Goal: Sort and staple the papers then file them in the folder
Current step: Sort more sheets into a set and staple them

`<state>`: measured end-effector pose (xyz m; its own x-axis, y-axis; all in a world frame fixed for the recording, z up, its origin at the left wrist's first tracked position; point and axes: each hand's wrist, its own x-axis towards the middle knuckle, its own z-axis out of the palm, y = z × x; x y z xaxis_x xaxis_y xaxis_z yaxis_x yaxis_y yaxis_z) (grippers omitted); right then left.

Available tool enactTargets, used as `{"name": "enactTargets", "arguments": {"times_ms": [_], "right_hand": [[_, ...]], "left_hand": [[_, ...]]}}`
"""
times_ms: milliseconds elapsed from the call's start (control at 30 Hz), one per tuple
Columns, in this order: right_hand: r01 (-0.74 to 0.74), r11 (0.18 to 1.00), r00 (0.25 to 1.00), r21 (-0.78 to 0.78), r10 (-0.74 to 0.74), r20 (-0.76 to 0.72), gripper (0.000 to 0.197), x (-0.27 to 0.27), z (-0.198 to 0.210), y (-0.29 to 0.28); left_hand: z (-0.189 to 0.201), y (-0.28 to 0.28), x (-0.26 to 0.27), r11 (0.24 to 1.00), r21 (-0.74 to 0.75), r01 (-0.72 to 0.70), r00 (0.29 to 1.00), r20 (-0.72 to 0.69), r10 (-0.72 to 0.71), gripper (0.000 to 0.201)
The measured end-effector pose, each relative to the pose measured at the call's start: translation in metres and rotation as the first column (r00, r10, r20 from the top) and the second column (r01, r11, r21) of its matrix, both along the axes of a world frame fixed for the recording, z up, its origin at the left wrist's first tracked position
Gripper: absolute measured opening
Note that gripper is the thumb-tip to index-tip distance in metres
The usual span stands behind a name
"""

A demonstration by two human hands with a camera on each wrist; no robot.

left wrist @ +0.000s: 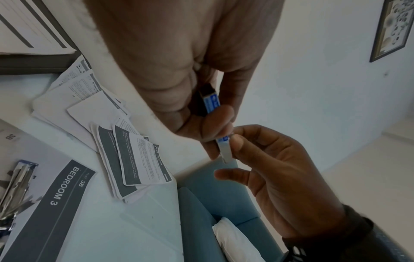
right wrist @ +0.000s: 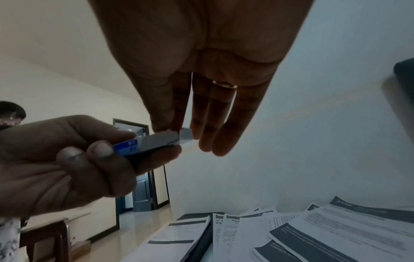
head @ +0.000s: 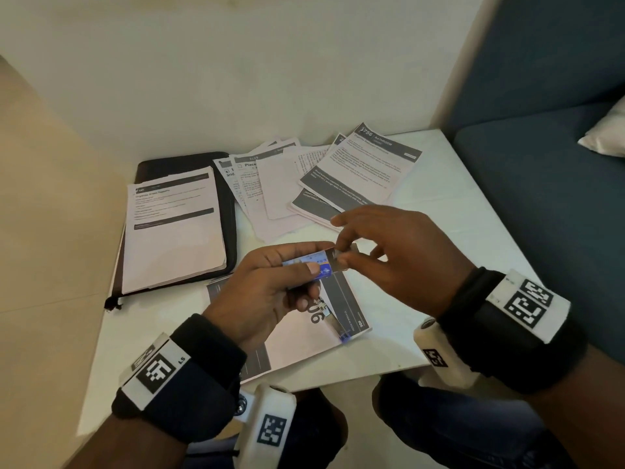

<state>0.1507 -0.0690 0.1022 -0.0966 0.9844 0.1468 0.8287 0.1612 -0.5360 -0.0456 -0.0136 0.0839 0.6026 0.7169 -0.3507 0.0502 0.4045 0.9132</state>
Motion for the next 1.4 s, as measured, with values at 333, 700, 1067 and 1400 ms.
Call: {"name": "enactTargets", "arguments": {"times_ms": [333,700,1067,1400], "right_hand": [[0.015,0.997,0.978,0.074,0.001,-0.208,0.011,0.0034,-0.0026,0.0009],[-0.070,0.980,0.987,0.189,0.096,-0.131,0.014,0.0022,0.0010,-0.0016],[-0.130,0.972,0.986,0.197,0.148,-0.078,0.014,-0.0009,-0.0019,-0.0005],[-0.201,0.964,0.977,0.174,0.209,-0.033,0.013,0.0042,0.0028,0.0008]], "left_hand": [[0.0016,-0.0009,-0.0004,0.999,-0.039,0.007,0.999,0.039,-0.005,0.032],[0.0049,-0.0019,-0.0011,0.998,-0.065,0.011,0.995,0.098,-0.004,0.034],[0.0009,-0.0058,0.0026,0.997,-0.081,-0.020,0.995,0.096,0.028,0.024],[0.0011,-0.0038,0.0021,0.999,-0.044,0.004,0.999,0.054,-0.001,0.022]]}}
